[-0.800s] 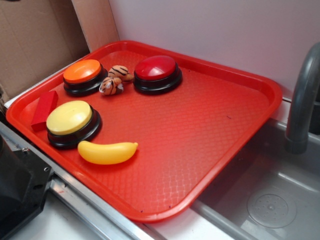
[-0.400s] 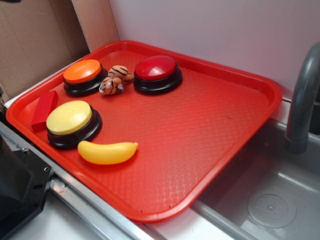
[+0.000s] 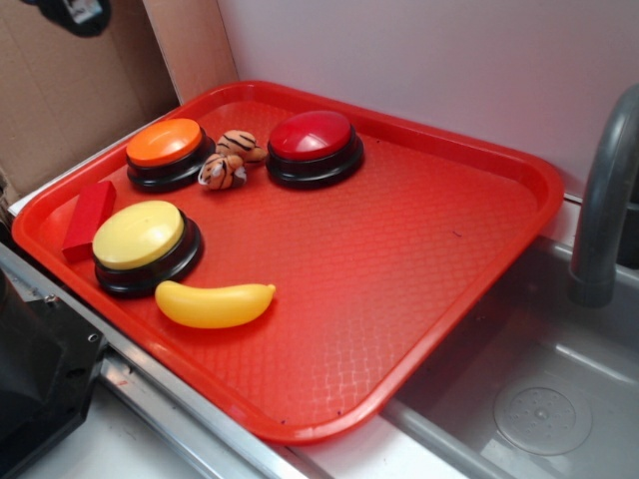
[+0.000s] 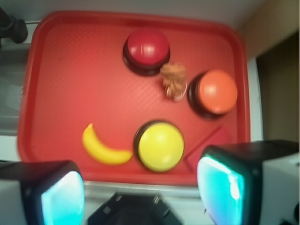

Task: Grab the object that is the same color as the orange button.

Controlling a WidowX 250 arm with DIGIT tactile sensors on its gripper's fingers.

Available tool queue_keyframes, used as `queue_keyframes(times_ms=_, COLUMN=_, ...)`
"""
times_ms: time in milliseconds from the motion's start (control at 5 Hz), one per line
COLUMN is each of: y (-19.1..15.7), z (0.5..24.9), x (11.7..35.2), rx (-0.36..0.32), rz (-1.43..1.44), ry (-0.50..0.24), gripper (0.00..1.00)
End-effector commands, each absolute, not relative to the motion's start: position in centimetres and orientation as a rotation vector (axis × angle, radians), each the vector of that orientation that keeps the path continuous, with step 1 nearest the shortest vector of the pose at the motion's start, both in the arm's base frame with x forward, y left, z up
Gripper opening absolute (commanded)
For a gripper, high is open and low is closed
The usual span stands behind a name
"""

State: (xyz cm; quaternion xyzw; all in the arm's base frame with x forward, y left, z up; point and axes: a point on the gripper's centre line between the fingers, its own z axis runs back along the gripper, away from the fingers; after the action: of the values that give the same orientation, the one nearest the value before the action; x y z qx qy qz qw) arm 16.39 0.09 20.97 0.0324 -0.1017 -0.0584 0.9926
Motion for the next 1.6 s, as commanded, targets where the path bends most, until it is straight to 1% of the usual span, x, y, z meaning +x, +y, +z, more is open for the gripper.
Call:
queue_keyframes(times_ms=0, y=2.6, z=18.8, x=20.5, rx=0.165, rz=-0.29, ry=-0.369, gripper=1.0)
queue_keyframes(times_ms=200, y=3.7, z=15.9, x=22.4, rx=0.232, rz=-0.434, ry=-0.421, gripper=1.0)
queue_keyframes(times_ms=400, y=4.7, z=12.9, x=23.8, rx=0.197, rz=-0.484, ry=-0.417, gripper=1.0)
queue_keyframes(times_ms=600, y=5.7, z=10.4, x=24.5, rx=0.138, rz=-0.477, ry=-0.386, gripper=1.0)
queue_keyframes(times_ms=800, y=6.7, z=8.0, x=25.6, rx=0.12, rz=-0.477, ry=-0.331, gripper=1.0)
queue_keyframes(times_ms=1000, y=6.8, z=6.2, x=26.2, rx=0.113, rz=-0.462, ry=-0.299, gripper=1.0)
queue_keyframes(times_ms=1200, y=7.0, z=4.9, x=26.9, rx=0.131, rz=-0.446, ry=-0.276, gripper=1.0)
queue_keyframes(times_ms=1400, y=7.0, z=3.8, x=27.6, rx=0.118, rz=-0.438, ry=-0.258, gripper=1.0)
